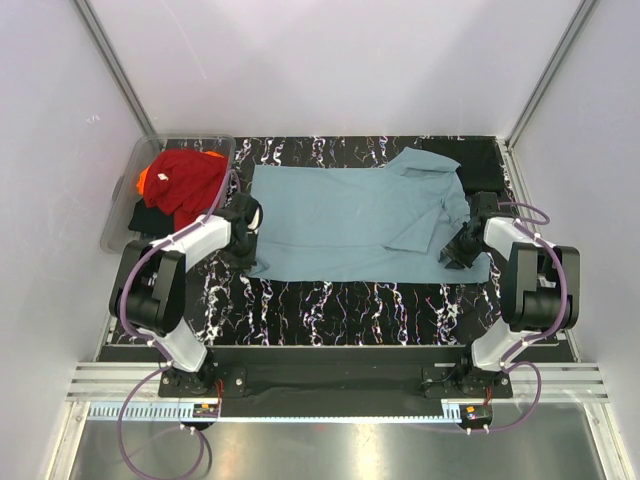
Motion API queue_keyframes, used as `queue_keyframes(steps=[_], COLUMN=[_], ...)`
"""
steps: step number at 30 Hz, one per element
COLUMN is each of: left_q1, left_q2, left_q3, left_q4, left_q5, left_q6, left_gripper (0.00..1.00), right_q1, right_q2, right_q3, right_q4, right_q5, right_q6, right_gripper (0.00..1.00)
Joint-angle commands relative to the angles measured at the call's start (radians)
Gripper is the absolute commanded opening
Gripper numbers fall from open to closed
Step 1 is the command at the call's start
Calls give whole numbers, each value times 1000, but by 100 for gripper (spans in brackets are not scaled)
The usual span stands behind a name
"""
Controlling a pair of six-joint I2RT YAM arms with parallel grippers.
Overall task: Fold and stack the t-shirts
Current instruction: Fold the tshirt
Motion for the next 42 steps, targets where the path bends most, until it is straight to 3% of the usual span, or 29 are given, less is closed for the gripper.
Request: queue_keyframes(steps=[1,13,16,21,25,28,30,33,42], left_q1=[6,18,26,29,27,24,24,21,16], left_q2=[-25,-92,-74,-69,-115,-154,-149,-108,168], left_q3=[-13,-4,-4,1,46,105,129,168,295], left_q4=[-12,-75,-90,-118,-153,-146,-109,-67,-33], left_q5=[-63,-197,-223,-249,-246,-159,-15,110,134], left_q6=[-23,-58,-63,-63,-55,-28,-3,3,20], left_gripper=[9,2,7,27,32,36,38,40,45], right_q1=[-10,-53,-55,-55,-55,-55,-38,16,56], right_q2=[-23,-31,-45,-91,-138,-190,-233,-247,-174], right_q3=[-7,-8,-10,-16,-20,-1,12,22,-17], right_q4=[18,-8,-18,-50,-80,-100,-78,1,200], right_q5=[59,124,134,153,153,113,91,21,-11], right_q6=[-33,-75,-79,-81,-66,-24,18,54,180], right_gripper=[32,30,29,29,30,30,31,40,51])
